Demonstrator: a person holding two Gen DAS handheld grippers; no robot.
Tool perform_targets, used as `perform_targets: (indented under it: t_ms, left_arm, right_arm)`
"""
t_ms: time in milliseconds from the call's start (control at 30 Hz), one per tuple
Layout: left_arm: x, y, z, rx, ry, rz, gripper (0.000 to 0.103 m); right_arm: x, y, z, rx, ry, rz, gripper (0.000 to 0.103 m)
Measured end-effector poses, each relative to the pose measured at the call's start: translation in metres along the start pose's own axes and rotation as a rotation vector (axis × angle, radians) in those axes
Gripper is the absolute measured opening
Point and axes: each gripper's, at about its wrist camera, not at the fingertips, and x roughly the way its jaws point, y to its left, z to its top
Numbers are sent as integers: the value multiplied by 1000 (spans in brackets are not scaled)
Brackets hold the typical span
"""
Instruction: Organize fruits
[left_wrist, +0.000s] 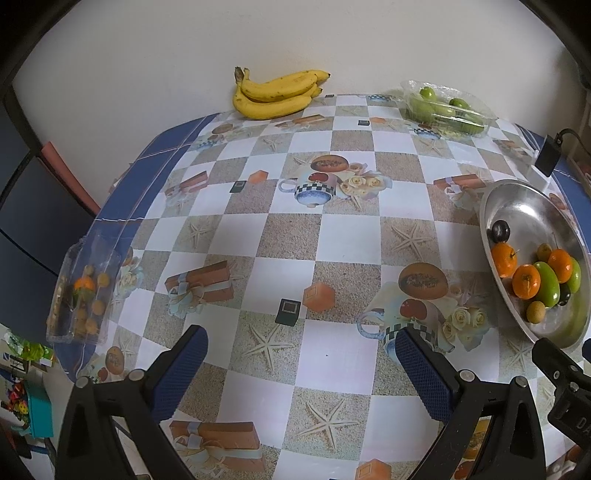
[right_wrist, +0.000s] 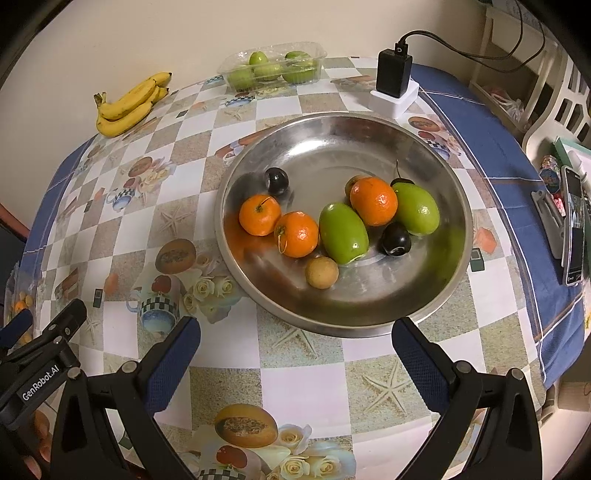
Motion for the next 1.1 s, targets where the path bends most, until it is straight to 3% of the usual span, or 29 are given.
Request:
perform_targets:
  t_ms: [1100]
  left_arm:
    - [3, 0, 0, 7, 5, 0, 103]
  right_arm:
    - [3, -1, -1, 9, 8, 13, 103]
